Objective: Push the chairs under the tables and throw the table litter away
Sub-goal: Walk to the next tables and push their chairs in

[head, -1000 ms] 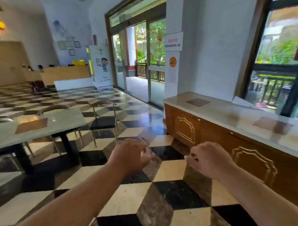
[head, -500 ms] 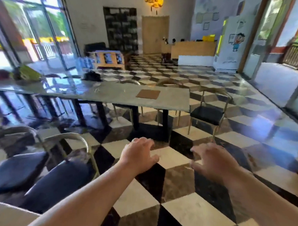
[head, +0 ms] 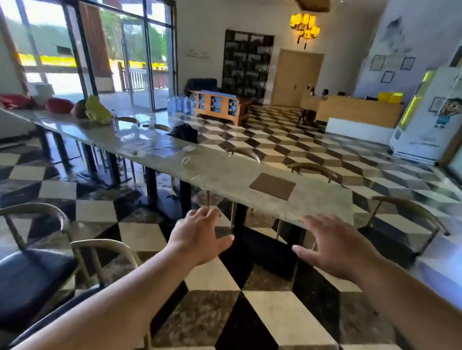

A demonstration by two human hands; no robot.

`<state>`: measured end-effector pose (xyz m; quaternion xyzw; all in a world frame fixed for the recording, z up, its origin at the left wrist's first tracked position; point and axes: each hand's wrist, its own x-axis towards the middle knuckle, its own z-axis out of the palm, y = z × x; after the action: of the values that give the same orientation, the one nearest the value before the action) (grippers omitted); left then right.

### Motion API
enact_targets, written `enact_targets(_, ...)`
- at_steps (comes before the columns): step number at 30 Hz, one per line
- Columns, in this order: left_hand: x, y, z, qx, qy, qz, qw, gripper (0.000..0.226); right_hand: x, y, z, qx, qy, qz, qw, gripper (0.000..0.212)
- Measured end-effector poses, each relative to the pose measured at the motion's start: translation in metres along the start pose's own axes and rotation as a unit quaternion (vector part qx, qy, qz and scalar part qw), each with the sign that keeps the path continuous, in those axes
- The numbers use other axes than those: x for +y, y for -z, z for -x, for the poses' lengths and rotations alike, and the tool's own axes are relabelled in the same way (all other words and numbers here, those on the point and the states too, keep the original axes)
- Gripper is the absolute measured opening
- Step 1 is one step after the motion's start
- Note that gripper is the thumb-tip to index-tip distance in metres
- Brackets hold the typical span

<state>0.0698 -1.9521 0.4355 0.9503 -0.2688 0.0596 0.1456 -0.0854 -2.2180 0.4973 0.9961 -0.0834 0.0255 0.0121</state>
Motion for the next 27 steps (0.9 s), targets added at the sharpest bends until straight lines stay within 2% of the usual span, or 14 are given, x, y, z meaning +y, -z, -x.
enact_targets(3, -0.022, -0.006, -0.053, 0.007, 0.014, -0.008, 1.000, 0.070, -0.006, 0.002, -0.080, 0.025, 0.040, 0.001, 0.999, 0.063)
enact_targets(8, -0.080, -0.033, -0.133, -0.021, 0.101, -0.029, 0.994, 0.048, -0.019, -0.031, -0.225, 0.009, 0.119, -0.020, 0.993, 0.054)
enact_targets(11, -0.124, -0.047, -0.174, -0.021, 0.163, -0.035, 0.986, 0.055, -0.033, -0.060, -0.322, -0.019, 0.202, 0.015, 0.979, 0.050)
enact_targets(14, -0.166, -0.046, -0.200, -0.017, 0.238, -0.034, 0.970, 0.055, -0.065, -0.084, -0.415, -0.082, 0.263, -0.009, 0.961, 0.052)
enact_targets(16, -0.196, -0.041, -0.210, -0.009, 0.292, -0.038, 0.956, 0.057, -0.101, -0.093, -0.471, -0.102, 0.321, 0.012, 0.941, 0.054)
enact_targets(18, -0.230, -0.034, -0.213, 0.005, 0.348, -0.029, 0.937, 0.057, -0.148, -0.099, -0.519, -0.088, 0.386, 0.027, 0.918, 0.065)
enact_targets(23, -0.312, -0.031, -0.201, 0.024, 0.465, -0.022, 0.885, 0.054, -0.286, -0.116, -0.590, -0.068, 0.532, 0.038, 0.843, 0.055)
enact_targets(27, -0.392, -0.048, -0.190, 0.068, 0.540, 0.009, 0.839, 0.053, -0.395, -0.136, -0.627, -0.071, 0.608, 0.053, 0.789, 0.061)
